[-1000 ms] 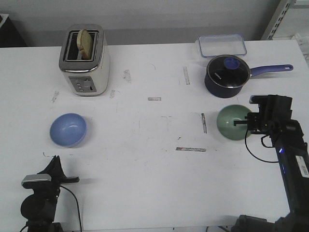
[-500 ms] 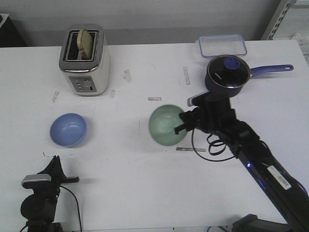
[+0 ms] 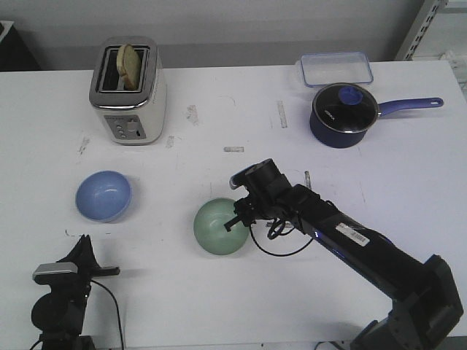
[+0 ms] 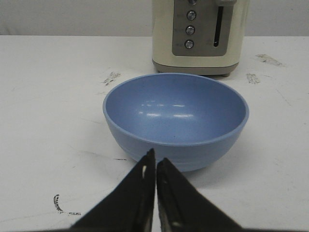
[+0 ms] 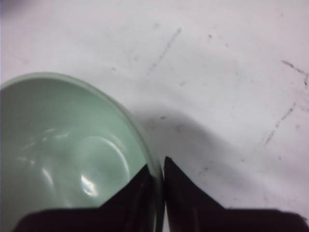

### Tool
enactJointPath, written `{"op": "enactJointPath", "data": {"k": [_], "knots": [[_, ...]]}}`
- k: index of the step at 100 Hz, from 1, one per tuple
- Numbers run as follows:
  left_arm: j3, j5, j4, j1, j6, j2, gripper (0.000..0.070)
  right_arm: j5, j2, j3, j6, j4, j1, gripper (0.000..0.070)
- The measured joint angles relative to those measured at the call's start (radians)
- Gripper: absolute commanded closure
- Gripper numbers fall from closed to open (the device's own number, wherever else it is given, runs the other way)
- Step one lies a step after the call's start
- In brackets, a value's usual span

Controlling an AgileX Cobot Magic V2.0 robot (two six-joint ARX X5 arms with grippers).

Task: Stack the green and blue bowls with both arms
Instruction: 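Drag the green bowl toward the table centre with the right gripper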

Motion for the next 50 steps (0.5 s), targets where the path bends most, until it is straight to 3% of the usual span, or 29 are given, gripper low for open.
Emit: {"op": "enactJointPath", "data": {"k": [43,50], "knots": [[0.0,0.0,-0.003,0.0,0.0,0.0,0.0699,0.051,0.01,0.0,0.0,-0.03,0.0,0.0691],[0.0,0.0,-0.003,0.0,0.0,0.0,0.0699,0.05,0.01,0.0,0.0,-0.03,0.0,0.0661]]}}
